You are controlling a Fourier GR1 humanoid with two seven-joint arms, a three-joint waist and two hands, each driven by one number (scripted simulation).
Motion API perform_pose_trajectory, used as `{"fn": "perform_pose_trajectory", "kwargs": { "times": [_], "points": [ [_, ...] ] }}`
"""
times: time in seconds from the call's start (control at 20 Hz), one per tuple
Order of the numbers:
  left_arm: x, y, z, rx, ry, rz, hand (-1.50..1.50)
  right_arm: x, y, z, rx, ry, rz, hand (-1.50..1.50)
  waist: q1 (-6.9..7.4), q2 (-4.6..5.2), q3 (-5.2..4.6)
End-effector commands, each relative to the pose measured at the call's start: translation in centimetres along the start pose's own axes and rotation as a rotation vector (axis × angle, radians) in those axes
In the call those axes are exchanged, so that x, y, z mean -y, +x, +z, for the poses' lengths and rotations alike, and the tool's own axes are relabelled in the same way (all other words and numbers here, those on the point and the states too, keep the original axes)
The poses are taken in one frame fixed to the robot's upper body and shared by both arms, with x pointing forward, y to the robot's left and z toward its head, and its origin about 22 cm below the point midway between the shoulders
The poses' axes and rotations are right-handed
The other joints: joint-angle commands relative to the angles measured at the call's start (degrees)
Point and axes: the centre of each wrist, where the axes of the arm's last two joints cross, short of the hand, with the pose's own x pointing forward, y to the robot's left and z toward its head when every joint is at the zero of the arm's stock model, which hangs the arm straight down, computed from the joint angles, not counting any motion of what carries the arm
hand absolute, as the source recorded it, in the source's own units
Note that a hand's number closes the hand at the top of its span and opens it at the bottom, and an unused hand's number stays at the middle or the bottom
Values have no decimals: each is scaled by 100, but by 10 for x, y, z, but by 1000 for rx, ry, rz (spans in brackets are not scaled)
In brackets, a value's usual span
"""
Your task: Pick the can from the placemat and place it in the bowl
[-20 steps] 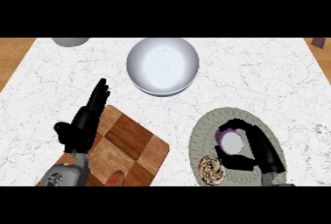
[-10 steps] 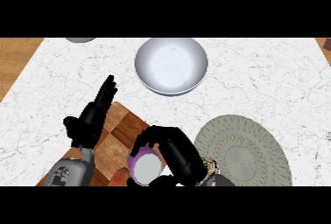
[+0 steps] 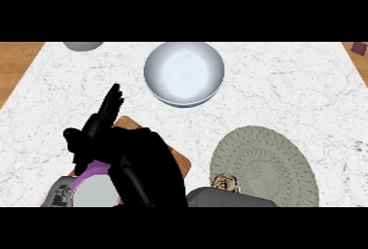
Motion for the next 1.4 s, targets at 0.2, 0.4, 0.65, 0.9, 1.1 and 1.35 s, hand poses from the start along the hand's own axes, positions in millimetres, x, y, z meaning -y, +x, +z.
{"fn": "perform_pose_trajectory", "kwargs": {
  "times": [0.2,0.4,0.65,0.9,1.1,1.35],
  "points": [
    [7,2,-6,-7,7,2,0,12,72,-58,-71,-90,100,150,-1,15,0],
    [-7,1,7,2,12,-6,0,40,90,-95,-114,-150,90,150,-42,19,6],
    [-20,2,2,9,21,-17,0,38,71,-128,-173,-152,114,150,-22,57,5],
    [5,11,3,2,4,9,0,43,48,-158,-244,-184,316,150,-87,47,8],
    [5,10,3,2,11,18,0,40,10,-169,-295,-158,496,150,-66,69,5],
    [6,12,2,-1,13,8,0,66,-51,-173,-326,-176,523,150,-109,73,11]
  ]
}}
